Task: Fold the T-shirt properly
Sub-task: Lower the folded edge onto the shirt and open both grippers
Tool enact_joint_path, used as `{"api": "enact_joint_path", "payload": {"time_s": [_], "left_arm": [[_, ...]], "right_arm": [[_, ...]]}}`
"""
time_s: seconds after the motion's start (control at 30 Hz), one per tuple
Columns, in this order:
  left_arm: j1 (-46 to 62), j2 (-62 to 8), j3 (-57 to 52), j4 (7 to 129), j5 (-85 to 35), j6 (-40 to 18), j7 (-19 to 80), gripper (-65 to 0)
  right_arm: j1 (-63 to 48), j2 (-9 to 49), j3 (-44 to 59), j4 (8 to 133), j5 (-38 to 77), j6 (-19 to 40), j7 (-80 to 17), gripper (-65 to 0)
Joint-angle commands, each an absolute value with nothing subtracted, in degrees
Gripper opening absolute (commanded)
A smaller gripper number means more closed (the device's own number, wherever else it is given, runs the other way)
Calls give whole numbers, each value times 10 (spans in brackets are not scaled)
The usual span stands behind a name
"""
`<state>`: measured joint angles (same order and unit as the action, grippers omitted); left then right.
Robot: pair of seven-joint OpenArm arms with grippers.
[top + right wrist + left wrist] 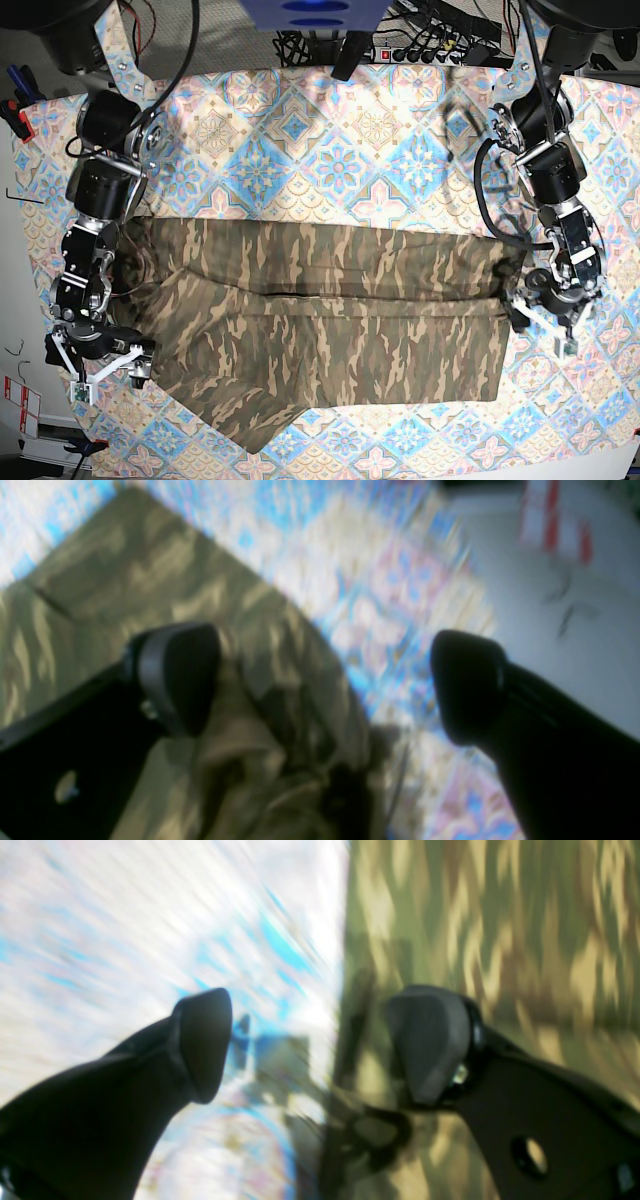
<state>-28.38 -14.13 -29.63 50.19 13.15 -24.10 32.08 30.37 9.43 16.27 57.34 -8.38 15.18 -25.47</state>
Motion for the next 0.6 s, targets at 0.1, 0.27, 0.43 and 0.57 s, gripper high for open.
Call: {"api": "enact_joint_path", "payload": {"time_s": [0.1,0.27,0.43,0.57], "left_arm": [[-298,-138,-293,541,131,-243,312,-130],[-266,-137,-292,553,128,-243,312,-132],[-249,-132,-292,562,127,-245,310,-134],[-244,-133,-295,589,127,-271,308,-134]], "right_arm": [[301,101,159,596,-80,154,-258,0],[286,87,159,594,-80,154,-305,0],[259,82,161,596,-80,154,-310,0],[250,82,165,597,-77,154,-340,0]]}}
